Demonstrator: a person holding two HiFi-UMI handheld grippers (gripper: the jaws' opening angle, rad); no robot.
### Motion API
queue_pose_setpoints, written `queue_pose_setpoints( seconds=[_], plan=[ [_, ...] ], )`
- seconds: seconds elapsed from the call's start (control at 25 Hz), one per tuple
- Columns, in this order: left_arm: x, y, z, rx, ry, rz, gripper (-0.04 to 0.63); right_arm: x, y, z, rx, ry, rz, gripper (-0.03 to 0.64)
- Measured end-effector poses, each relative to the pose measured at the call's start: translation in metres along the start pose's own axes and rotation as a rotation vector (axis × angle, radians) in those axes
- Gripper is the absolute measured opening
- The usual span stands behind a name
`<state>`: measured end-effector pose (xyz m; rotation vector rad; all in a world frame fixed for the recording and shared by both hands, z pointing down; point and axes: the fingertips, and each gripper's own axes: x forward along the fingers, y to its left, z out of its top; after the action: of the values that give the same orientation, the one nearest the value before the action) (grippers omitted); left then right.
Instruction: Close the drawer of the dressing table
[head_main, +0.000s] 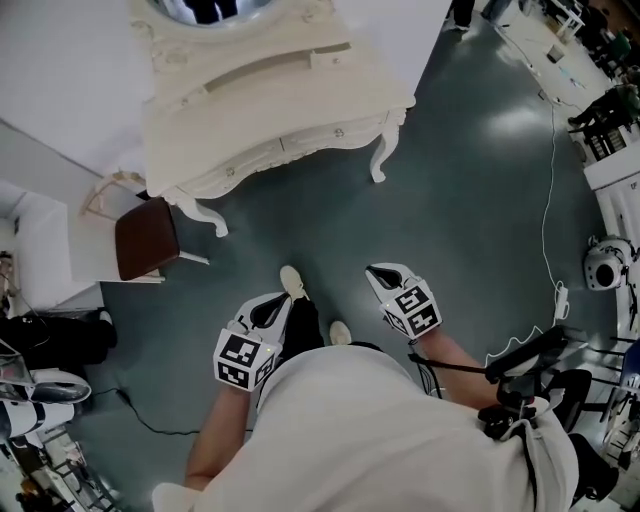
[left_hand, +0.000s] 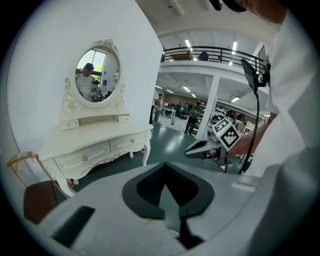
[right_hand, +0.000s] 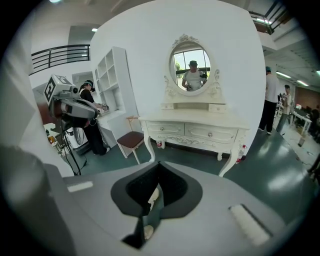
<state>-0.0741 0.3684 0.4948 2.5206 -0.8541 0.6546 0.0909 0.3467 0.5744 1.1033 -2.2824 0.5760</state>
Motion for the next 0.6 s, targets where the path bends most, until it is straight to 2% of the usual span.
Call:
queue_pose_setpoints(
  seconds=[0.16,0.44,0.6],
  plan=[
    [0.018,0.052,0.022,-0.003,-0.012,-0.022,0.003,0.035,-0.019,0.032,0.017,0.013,-0.025,0.002],
    [0.039,0.141,0.087,0.052,-0.046,-0.073,0.003,0.095,-0.062,0.118,0.014,-0.009,-0.096,0.002],
    [0.042,0.189,0.1,0.067,-0.043,-0.089,0.003,0.13,-0.081,0.154,0.043,-0.033,-0.138,0.002]
  ],
)
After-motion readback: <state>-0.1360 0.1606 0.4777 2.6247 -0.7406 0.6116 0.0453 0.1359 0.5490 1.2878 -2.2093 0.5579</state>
